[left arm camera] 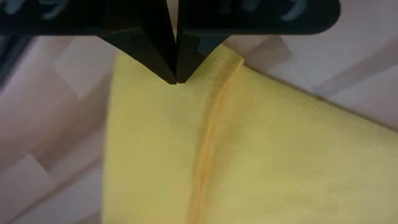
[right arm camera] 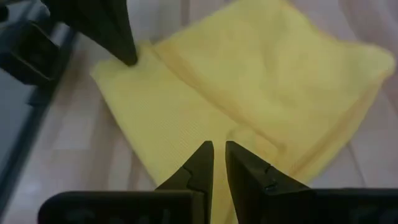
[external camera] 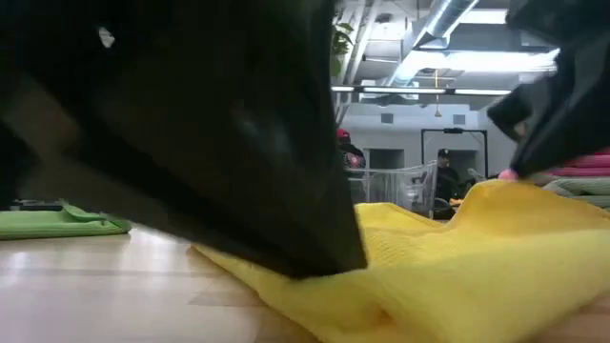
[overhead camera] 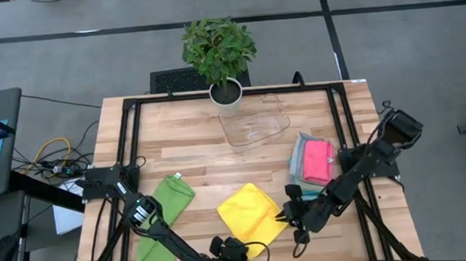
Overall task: Fold microfiber towels
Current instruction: Fold the yellow microfiber cloth
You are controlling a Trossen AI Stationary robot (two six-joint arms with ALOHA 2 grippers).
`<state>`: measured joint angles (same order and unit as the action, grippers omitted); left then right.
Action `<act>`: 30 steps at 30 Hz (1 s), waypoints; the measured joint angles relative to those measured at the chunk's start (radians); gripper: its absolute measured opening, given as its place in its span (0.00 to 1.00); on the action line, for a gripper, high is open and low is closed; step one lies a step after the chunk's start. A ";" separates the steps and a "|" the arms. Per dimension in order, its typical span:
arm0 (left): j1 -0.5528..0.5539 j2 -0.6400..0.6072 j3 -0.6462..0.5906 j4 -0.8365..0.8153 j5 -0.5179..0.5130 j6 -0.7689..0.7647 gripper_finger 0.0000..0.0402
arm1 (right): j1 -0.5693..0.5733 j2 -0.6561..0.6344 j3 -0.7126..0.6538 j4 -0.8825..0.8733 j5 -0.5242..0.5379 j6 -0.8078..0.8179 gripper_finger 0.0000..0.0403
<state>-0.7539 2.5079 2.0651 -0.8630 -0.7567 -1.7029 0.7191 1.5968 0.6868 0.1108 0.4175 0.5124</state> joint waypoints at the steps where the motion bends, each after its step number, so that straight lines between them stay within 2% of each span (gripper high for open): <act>1: 0.003 0.000 -0.010 0.000 -0.004 -0.006 0.00 | -0.001 0.018 0.000 0.003 0.000 0.014 0.17; 11: 0.040 -0.004 -0.041 0.020 0.024 0.012 0.00 | -0.059 0.141 0.000 -0.035 0.008 0.104 0.17; 16: 0.041 -0.004 -0.041 0.019 0.029 0.016 0.00 | -0.088 0.150 0.004 -0.042 -0.005 0.109 0.17; 27: 0.033 -0.004 -0.008 -0.021 0.036 0.018 0.00 | -0.129 -0.051 -0.001 -0.253 0.037 0.092 0.17; 30: 0.022 -0.013 0.020 -0.056 -0.003 0.017 0.00 | -0.134 -0.105 -0.001 -0.302 0.033 0.055 0.17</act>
<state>-0.7322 2.4948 2.0856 -0.9190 -0.7592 -1.6857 0.5846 1.4917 0.6857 -0.1911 0.4501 0.5675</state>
